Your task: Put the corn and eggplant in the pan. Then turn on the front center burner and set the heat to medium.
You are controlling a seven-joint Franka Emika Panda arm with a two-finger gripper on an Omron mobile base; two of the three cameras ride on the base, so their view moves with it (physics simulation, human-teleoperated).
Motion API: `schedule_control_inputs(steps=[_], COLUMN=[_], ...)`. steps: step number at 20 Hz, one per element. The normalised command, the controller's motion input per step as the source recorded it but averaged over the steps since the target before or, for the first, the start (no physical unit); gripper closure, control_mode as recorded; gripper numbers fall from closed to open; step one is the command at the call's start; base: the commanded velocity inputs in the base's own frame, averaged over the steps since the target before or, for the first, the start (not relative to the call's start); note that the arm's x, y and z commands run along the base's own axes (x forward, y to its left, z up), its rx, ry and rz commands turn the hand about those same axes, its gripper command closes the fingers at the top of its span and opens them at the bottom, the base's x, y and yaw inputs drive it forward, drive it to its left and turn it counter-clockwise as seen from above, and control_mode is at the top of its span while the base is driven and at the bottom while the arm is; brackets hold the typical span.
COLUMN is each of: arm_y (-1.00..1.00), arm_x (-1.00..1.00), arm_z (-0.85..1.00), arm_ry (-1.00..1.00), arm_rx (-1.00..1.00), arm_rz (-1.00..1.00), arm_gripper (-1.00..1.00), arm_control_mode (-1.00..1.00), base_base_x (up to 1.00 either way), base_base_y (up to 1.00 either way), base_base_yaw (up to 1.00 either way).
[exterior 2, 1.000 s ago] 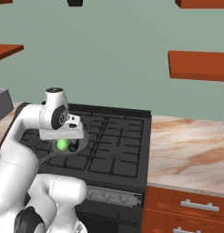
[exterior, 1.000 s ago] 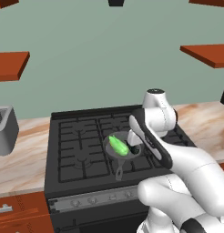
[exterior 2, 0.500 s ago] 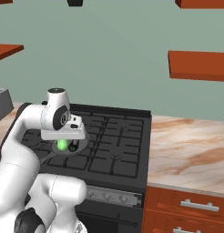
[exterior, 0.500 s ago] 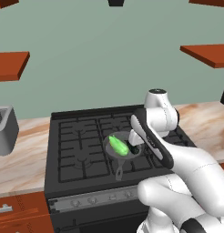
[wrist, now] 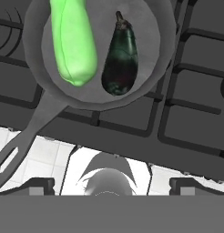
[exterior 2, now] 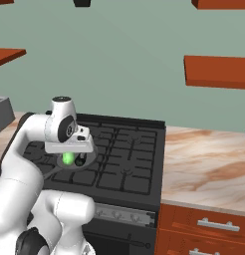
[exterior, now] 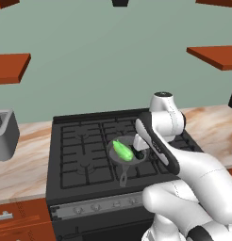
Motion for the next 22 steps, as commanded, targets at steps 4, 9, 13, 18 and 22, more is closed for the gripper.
schedule_control_inputs(steps=[4,9,13,18,22], arm_y=[0.00,0.00,0.00,0.00,0.00], arm_x=[0.00,0.00,0.00,0.00,0.00], arm_z=[0.00,0.00,0.00,0.00,0.00], arm_ry=[0.00,0.00,0.00,0.00,0.00], arm_rx=[0.00,0.00,0.00,0.00,0.00], arm_rz=[0.00,0.00,0.00,0.00,0.00], arm_gripper=[-1.00,-1.00,-1.00,-1.00,-1.00], arm_control_mode=[1.00,1.00,1.00,1.00,1.00], base_base_x=[-0.08,-0.33,-0.39,-0.47,-0.26], base_base_y=[0.00,0.00,-0.02,-0.01,0.29], base_base_yaw=[0.00,0.00,-0.01,0.00,0.00])
